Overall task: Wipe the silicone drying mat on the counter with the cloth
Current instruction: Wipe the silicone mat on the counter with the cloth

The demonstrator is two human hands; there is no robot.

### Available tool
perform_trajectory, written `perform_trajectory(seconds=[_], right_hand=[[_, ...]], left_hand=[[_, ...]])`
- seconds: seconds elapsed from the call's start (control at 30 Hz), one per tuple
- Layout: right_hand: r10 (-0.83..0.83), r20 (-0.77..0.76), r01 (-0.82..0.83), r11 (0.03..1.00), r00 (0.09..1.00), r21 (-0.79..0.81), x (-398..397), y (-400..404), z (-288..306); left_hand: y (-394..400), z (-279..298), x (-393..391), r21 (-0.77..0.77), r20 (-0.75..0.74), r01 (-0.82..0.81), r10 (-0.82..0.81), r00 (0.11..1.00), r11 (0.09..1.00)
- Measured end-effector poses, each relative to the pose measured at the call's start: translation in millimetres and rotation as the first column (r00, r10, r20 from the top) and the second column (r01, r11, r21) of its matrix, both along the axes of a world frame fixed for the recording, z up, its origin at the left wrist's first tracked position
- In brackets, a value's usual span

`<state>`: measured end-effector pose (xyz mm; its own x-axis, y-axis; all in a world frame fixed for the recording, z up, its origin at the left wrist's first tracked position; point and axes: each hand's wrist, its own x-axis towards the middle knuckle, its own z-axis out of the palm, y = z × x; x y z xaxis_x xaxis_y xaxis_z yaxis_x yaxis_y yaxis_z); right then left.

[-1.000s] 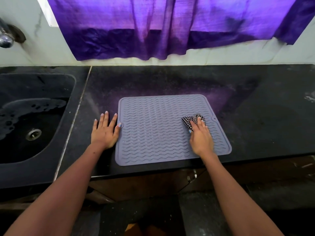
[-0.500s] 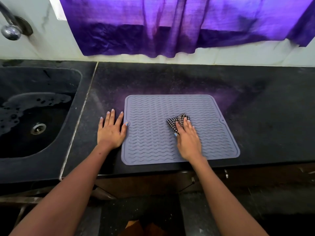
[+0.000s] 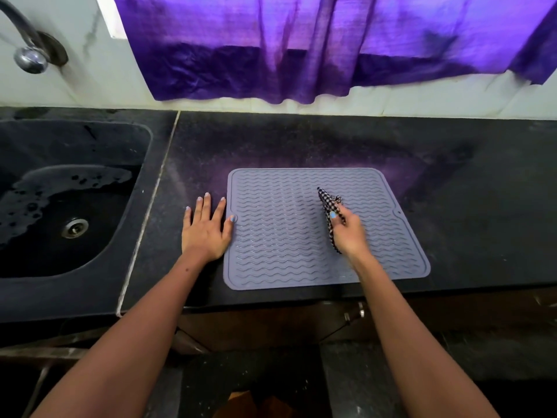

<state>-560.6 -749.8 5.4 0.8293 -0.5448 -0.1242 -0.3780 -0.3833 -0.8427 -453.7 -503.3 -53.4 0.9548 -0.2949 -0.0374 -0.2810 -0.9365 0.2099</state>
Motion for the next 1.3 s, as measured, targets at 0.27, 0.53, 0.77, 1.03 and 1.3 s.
perform_trajectory(seconds=[0.27,0.53,0.77,1.03,1.3], right_hand=[[0.388,-0.183,-0.414,0.678,0.903,-0.607,-14,64,-39],[0.406,-0.268,-0.485,0.684,0.874,-0.545,-7,62,-30],[0.416,-0.190,-0.454,0.854,0.889,-0.255,0,67,17],[0.407,-0.476,-0.626,0.486,0.779,-0.609,-23,128,-8],[0.545,-0.464,-0.692,0.678,0.698,-0.246,3,99,21]], left_hand=[[1,1,1,-0.007,-0.002,0.001,-0.001,1.000,1.000],[0,1,1,0.007,-0.029,0.009,-0.009,1.000,1.000],[18,9,5,0.074,-0.064,0.142,-0.137,0.988,0.987],[21,-3,-2,0.060,0.020,0.145,-0.147,0.989,0.988],[21,-2,-2,0.025,0.034,0.135,-0.136,0.990,0.991]])
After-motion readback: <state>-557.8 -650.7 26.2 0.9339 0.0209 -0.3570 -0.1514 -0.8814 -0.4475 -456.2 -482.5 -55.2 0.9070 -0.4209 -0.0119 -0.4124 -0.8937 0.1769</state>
